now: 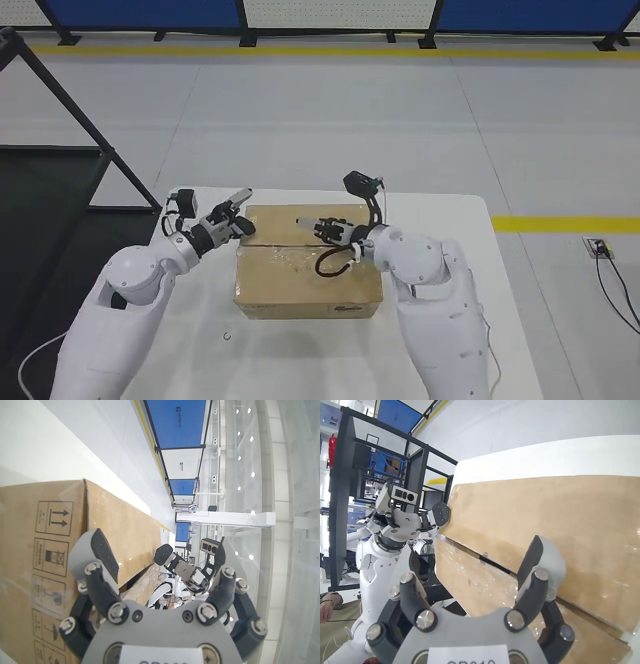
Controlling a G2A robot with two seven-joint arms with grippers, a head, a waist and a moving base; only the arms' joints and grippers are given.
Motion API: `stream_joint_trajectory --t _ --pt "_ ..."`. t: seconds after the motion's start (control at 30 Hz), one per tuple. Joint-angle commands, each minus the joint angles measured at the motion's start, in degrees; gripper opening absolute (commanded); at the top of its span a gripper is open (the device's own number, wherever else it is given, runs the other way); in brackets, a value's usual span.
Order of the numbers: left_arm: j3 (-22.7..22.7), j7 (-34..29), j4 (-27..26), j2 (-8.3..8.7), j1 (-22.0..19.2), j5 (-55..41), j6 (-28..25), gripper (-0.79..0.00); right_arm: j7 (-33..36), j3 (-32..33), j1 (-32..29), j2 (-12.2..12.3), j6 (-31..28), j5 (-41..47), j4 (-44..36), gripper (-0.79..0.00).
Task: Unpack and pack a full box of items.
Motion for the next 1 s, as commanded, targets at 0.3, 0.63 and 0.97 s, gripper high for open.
stream_joint_trajectory --t 0.3,0.63,0.97 --pt "-6.24 -5.64 -6.77 0.92 5.63 -7.05 -2.30 0.000 0.47 -0.91 0.94 1.07 1.89 0.91 2.36 0.000" --pt "-2.60 -2.32 -5.72 0.70 5.68 -0.46 -0.35 0.000 0.29 -2.22 1.28 1.86 1.87 2.68 2.16 0.000" --pt "-2.09 -2.69 -4.05 0.53 5.06 -0.06 -1.78 0.000 0.26 -2.34 0.91 2.38 -0.13 8.62 0.07 0.000"
